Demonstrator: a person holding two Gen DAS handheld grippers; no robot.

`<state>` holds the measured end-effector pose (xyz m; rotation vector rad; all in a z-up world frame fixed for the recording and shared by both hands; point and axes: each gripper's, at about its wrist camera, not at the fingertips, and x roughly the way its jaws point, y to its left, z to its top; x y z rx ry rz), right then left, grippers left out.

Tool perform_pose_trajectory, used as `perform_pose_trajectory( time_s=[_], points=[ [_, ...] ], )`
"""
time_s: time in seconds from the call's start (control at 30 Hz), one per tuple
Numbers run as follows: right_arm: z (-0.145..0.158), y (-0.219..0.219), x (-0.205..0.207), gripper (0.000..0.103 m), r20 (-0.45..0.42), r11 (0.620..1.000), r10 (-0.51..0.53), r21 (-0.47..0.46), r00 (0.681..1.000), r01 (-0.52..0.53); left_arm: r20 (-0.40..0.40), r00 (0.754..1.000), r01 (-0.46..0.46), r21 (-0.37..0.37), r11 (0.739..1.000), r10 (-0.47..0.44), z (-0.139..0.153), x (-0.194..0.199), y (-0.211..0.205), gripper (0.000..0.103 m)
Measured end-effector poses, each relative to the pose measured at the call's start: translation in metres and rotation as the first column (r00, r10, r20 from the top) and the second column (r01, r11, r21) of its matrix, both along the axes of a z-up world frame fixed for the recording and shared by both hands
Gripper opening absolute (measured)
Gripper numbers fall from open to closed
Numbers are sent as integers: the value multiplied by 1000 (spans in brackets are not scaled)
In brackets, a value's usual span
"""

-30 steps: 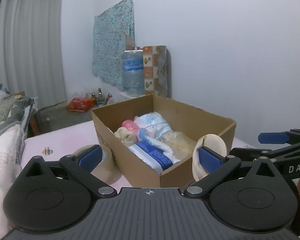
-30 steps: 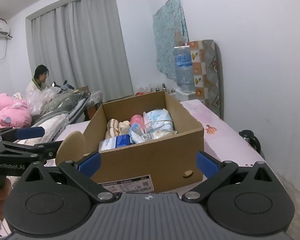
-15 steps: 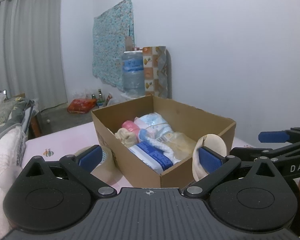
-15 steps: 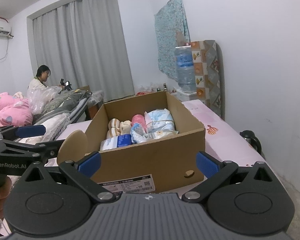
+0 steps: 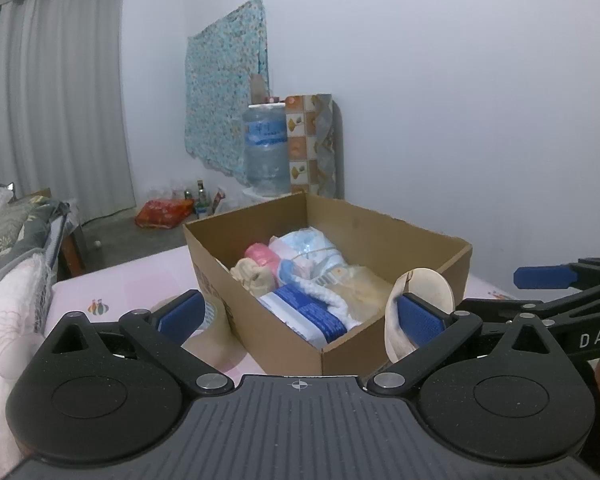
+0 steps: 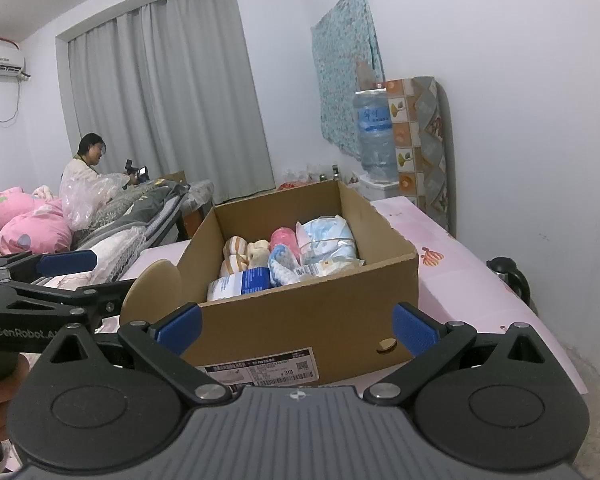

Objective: Organize soft objects

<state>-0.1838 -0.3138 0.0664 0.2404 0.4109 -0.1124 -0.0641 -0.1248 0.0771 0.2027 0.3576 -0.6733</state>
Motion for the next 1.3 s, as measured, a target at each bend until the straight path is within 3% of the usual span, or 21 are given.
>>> perform_pose_trajectory(
  time_s=[1.3],
  points=[
    [-4,-2,0,27,-6,1000,-30,-10,1000,29,4,1000,3,2,1000,-3,-2,-1,1,103]
  ],
)
